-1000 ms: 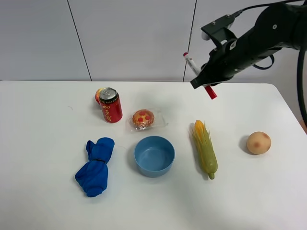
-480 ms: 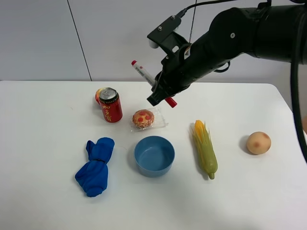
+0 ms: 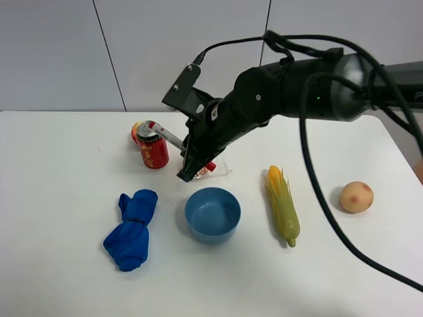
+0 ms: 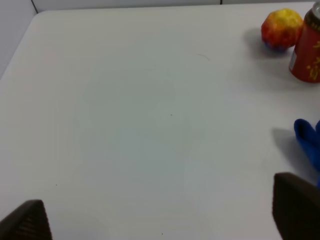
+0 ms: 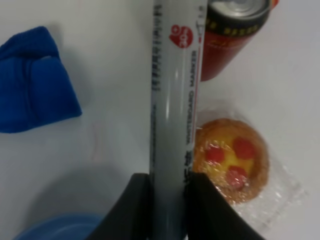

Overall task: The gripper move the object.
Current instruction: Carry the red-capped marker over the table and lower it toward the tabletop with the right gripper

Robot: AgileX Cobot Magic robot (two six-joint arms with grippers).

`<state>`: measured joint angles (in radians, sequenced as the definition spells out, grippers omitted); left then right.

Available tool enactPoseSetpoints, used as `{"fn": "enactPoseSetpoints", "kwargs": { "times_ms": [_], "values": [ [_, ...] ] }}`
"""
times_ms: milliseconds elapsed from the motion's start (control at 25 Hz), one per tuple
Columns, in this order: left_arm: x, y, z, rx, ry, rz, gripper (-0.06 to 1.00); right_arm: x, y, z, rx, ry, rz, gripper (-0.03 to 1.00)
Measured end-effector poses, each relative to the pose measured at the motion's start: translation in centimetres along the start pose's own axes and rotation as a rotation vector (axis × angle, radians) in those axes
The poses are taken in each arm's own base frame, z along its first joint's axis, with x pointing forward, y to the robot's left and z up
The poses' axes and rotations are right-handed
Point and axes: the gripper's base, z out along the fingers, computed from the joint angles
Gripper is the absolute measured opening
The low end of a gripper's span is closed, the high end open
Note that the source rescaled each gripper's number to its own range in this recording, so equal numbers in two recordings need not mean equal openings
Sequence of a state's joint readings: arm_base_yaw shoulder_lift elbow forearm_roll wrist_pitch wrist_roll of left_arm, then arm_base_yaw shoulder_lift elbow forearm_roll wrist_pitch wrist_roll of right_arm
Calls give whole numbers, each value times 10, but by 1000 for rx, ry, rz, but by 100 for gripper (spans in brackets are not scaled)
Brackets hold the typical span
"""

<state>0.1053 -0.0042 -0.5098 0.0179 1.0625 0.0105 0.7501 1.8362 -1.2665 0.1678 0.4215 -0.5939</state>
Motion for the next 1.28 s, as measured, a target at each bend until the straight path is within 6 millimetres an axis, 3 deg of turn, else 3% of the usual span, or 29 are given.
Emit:
{"fn": "enactPoseSetpoints", "kwargs": {
  "times_ms": [360,560,920,1280],
  "values": [
    [0,0,0,0,0,0,100,-23,26,40,-20,-60,-131,0],
    [0,0,0,0,0,0,100,-32,26,59,-28,-59,-145,0],
    [0,0,0,0,0,0,100,-16,32,94,-65,16,-143,0],
    [0,0,0,0,0,0,100,-12,34,100,-69,26,-143,0]
  ]
}}
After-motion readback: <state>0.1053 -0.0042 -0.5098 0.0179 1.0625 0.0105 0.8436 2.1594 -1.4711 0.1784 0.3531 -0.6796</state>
